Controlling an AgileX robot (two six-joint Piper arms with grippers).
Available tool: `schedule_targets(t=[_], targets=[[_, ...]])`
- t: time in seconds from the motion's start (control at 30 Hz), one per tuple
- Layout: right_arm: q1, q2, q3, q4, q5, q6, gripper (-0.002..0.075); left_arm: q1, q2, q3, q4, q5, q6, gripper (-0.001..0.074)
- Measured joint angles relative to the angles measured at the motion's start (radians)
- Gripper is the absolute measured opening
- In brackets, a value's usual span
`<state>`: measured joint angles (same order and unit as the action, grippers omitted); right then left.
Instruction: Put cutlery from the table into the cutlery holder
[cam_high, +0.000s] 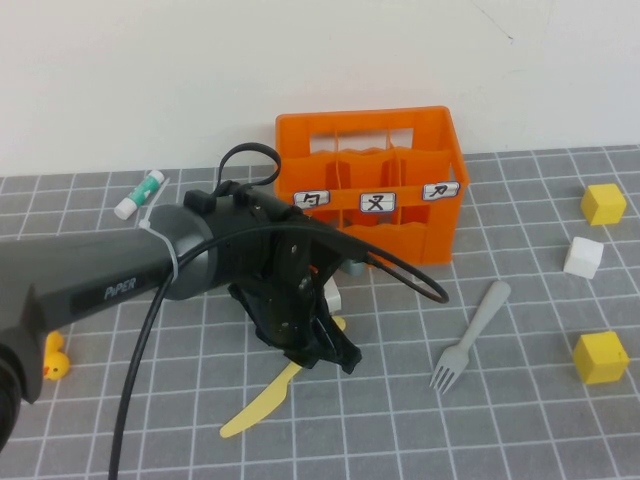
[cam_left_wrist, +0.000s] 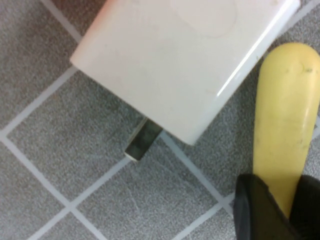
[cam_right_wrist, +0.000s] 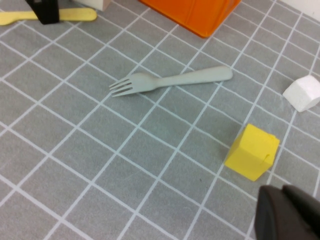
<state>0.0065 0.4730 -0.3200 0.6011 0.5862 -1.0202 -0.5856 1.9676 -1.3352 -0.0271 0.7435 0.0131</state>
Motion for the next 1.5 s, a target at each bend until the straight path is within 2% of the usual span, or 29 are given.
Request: schedule_targets(t=[0.47, 0.87, 1.1, 1.27, 1.37, 1.5], targets=[[0.000, 0.000, 0.000, 0.000, 0.000, 0.000, -0.0003, 0.000, -0.061, 0.017, 0.005, 0.140, 0.000, 0.0115], [0.000, 0.000, 0.000, 0.000, 0.000, 0.000, -0.0003, 0.000, -0.259, 0.018, -0.005, 0.122, 0.005, 0.0115], [0.000, 0.000, 0.000, 0.002, -0.002, 0.000, -0.0003, 0.000, -0.389, 0.019, -0.012, -0.060, -0.003, 0.0113], [0.000, 0.000, 0.000, 0.002, -0.004, 0.000, -0.0003, 0.000, -0.426, 0.019, -0.012, -0.293, -0.013, 0.0111], [0.000, 0.000, 0.000, 0.002, -0.004, 0.000, -0.0003, 0.000, -0.426, 0.019, -0.014, -0.434, -0.013, 0.0036], [0.000, 0.000, 0.000, 0.002, -0.006, 0.000, -0.0003, 0.000, -0.415, 0.019, -0.016, -0.608, -0.013, 0.0008]])
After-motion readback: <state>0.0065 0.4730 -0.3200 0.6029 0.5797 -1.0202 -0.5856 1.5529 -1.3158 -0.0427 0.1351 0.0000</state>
